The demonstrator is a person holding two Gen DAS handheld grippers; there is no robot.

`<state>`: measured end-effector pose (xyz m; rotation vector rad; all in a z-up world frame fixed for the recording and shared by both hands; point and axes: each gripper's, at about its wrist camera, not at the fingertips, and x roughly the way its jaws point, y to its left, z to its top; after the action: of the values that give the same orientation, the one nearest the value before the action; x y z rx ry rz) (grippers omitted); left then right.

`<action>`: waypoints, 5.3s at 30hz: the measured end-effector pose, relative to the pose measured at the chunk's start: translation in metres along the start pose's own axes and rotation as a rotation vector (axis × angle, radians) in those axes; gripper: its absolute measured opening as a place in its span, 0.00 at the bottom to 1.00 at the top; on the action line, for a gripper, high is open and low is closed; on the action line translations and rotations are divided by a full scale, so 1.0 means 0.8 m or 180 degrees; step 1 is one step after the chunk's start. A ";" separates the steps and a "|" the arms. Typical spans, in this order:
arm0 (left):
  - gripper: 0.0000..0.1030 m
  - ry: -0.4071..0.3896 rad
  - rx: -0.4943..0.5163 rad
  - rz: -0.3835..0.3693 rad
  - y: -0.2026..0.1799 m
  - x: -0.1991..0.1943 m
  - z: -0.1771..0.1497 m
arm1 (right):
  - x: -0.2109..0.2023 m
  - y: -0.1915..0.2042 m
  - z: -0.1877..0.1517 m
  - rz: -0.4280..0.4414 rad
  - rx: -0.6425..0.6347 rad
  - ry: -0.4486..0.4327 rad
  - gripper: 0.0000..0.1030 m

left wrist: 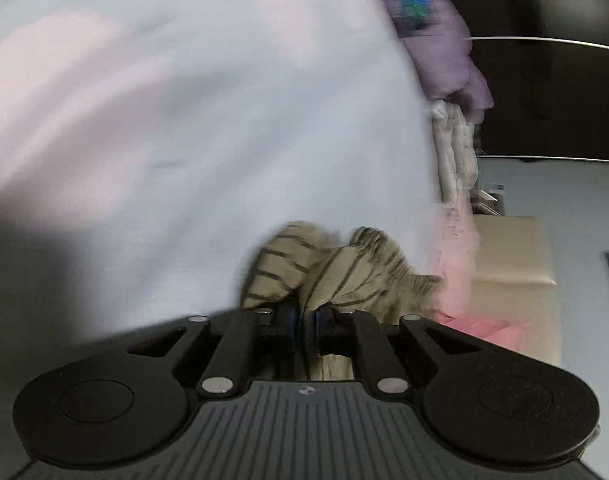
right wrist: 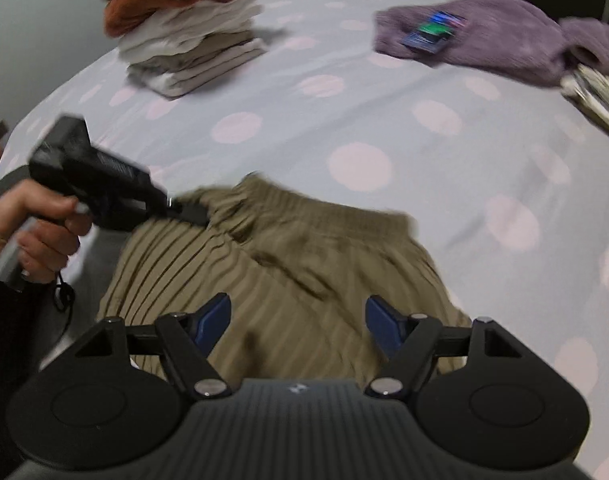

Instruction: Fold clothes

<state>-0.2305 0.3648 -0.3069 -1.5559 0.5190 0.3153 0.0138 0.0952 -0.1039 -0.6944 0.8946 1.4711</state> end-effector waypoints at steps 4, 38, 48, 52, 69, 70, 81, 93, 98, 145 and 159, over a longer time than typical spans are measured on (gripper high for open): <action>0.14 -0.0015 -0.0047 -0.0030 -0.006 -0.004 0.001 | -0.008 -0.023 -0.016 -0.0014 0.0184 -0.0037 0.74; 0.05 0.0654 0.0847 0.0051 -0.067 -0.017 -0.025 | 0.073 -0.192 -0.071 0.1838 0.2647 -0.0203 0.08; 0.05 0.0567 0.1043 -0.0626 -0.132 -0.096 0.016 | 0.008 -0.160 -0.036 0.2229 0.3116 -0.0711 0.08; 0.05 0.0516 0.1288 -0.0699 -0.194 -0.133 0.052 | -0.009 -0.145 0.007 0.2378 0.3279 -0.0875 0.08; 0.05 -0.0624 0.1706 -0.0287 -0.434 -0.450 0.317 | 0.007 -0.012 0.446 0.3333 0.3180 -0.1268 0.08; 0.05 -0.0662 0.1718 -0.0256 -0.440 -0.465 0.331 | 0.014 -0.003 0.471 0.3348 0.3160 -0.1243 0.08; 0.05 -0.0816 0.1197 -0.0009 -0.368 -0.518 0.462 | 0.165 0.079 0.580 0.3292 0.3506 -0.0722 0.08; 0.19 -0.1062 0.0644 0.0514 -0.250 -0.473 0.480 | 0.195 0.084 0.588 0.2165 0.2623 -0.0800 0.52; 0.22 -0.1540 0.1675 0.1468 -0.328 -0.517 0.447 | 0.102 0.102 0.598 0.1373 0.1433 -0.1542 0.66; 0.36 -0.1677 0.3108 0.1686 -0.340 -0.326 0.259 | 0.152 0.226 0.652 0.0093 -0.0079 -0.1746 0.38; 0.54 -0.2221 0.2921 0.1346 -0.345 -0.393 0.197 | 0.095 0.137 0.604 0.0495 0.1151 -0.2210 0.58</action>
<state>-0.3408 0.5600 0.0799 -0.3817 0.3441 0.7767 -0.0631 0.5474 0.0994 0.1641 0.6430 1.4848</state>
